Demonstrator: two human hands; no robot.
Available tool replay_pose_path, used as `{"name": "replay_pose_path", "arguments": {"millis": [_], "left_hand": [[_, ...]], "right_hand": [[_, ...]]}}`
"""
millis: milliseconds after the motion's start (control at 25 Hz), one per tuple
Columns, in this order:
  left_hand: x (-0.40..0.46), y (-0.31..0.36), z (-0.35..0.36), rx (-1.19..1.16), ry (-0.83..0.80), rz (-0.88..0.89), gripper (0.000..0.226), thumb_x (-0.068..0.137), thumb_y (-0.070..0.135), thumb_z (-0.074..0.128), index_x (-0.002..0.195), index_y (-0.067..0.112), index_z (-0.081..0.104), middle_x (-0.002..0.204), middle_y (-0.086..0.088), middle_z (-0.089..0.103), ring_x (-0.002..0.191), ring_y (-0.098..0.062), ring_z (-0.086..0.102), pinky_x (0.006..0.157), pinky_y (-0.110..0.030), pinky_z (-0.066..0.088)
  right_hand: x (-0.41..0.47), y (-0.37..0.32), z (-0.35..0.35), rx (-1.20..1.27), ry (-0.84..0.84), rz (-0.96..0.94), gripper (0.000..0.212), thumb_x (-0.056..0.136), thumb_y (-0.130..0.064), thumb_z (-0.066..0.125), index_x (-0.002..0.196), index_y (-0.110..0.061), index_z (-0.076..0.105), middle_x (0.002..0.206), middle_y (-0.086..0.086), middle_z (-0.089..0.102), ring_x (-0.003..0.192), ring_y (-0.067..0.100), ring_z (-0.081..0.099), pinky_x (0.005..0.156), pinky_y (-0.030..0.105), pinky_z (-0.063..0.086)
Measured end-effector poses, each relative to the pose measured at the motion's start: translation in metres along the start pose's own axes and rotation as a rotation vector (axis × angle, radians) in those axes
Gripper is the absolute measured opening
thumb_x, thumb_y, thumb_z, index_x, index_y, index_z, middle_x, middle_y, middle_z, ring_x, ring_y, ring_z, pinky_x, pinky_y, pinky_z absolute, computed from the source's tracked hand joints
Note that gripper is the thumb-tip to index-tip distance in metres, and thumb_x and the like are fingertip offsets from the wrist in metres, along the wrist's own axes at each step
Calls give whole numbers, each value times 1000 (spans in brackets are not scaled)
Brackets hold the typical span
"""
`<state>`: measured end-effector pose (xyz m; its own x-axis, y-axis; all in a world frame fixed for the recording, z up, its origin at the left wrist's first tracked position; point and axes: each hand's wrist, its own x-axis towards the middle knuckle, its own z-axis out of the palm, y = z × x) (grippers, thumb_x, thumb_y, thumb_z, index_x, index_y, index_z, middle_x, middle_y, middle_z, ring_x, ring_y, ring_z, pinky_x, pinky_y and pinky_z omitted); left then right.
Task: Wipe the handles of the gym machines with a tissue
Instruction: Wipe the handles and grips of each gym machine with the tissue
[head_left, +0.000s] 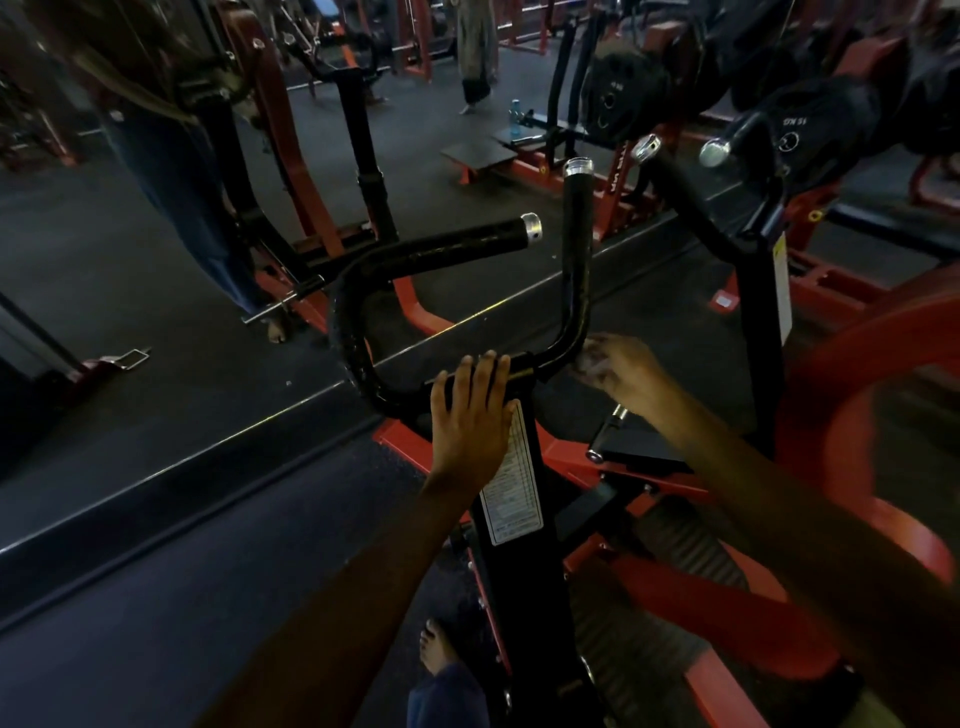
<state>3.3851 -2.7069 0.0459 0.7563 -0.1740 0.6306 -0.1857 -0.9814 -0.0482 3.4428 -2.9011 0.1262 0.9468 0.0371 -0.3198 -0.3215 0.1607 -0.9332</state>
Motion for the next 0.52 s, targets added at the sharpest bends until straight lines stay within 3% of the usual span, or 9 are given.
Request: {"name": "replay_pose_path", "arguments": {"millis": [120, 240, 360, 440, 520], "left_hand": [[2, 1, 0, 13, 0, -2, 53, 98, 39, 26, 145, 13, 30, 143, -7, 50, 131, -27, 40, 109, -48, 22], [-1, 1, 1, 19, 5, -10, 54, 97, 39, 25, 145, 13, 29, 142, -6, 51, 130, -27, 40, 109, -48, 22], [-5, 1, 2, 25, 0, -7, 54, 98, 39, 24, 145, 13, 29, 142, -7, 51, 130, -27, 39, 108, -48, 23], [-5, 1, 3, 35, 10, -1, 54, 98, 39, 25, 145, 13, 29, 142, -7, 50, 131, -27, 39, 109, -47, 23], [0, 1, 3, 47, 15, -2, 54, 99, 38, 25, 145, 13, 30, 142, -7, 50, 130, -27, 39, 109, -47, 22]], "right_hand": [[25, -43, -5, -37, 70, -2, 30, 88, 10, 33, 70, -6, 50, 64, 7, 52, 43, 9, 48, 39, 17, 40], [48, -93, 8, -4, 107, -160, 26, 87, 6, 38, 78, -9, 58, 60, 1, 58, 53, 10, 51, 50, 19, 40], [36, -48, 2, -115, 67, -121, 28, 87, 4, 38, 79, -12, 60, 67, 2, 56, 57, 9, 48, 51, 19, 41], [26, -27, -2, -193, -31, -60, 32, 87, 6, 36, 75, -12, 60, 56, -2, 59, 51, 7, 45, 49, 18, 37], [36, -51, 2, -214, 74, -121, 29, 89, 1, 40, 70, -13, 57, 50, -4, 56, 50, 8, 45, 51, 22, 34]]}}
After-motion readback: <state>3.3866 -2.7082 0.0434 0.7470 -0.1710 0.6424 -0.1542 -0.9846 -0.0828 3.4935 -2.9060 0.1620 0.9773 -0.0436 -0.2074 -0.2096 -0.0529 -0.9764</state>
